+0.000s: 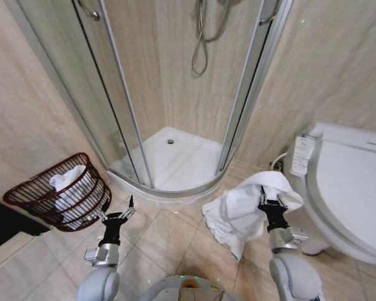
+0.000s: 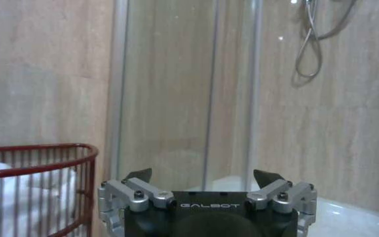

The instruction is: Discard the used towel into the hamper.

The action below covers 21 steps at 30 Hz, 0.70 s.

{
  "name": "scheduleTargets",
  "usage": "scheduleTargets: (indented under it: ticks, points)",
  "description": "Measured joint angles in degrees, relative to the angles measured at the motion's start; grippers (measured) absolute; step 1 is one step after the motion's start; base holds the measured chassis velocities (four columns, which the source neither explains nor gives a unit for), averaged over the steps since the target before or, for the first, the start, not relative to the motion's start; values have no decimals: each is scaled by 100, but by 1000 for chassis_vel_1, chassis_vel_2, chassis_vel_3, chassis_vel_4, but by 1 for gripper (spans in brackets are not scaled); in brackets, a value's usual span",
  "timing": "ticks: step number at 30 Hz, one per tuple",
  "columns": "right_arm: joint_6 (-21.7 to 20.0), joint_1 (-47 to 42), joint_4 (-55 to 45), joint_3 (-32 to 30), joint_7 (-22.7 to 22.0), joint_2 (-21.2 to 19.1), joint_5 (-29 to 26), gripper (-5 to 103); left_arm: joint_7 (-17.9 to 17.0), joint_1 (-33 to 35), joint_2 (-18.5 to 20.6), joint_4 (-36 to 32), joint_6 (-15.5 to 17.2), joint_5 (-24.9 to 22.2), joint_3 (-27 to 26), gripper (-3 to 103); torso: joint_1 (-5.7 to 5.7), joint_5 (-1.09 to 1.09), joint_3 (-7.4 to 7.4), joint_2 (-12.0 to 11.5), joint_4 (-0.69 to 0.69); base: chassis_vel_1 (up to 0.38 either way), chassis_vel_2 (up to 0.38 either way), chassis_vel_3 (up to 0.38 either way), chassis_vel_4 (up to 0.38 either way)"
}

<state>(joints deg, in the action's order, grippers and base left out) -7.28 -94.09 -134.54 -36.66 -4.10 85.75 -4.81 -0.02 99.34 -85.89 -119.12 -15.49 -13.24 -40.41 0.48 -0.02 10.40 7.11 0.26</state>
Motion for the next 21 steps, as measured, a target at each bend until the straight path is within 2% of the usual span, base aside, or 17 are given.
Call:
scheduleTargets:
  ticks: [15, 21]
  points:
    - [-93, -35, -399, 25, 297, -32, 53, 15, -8, -1, 47, 63, -64, -16, -39, 100, 0, 2, 1, 0, 0, 90, 79, 87, 83]
    - [59, -166, -597, 69, 547, -38, 58, 15, -9, -7, 30, 71, -68, 9, -41, 100, 0, 1, 0, -1, 2, 130, 128, 125, 120]
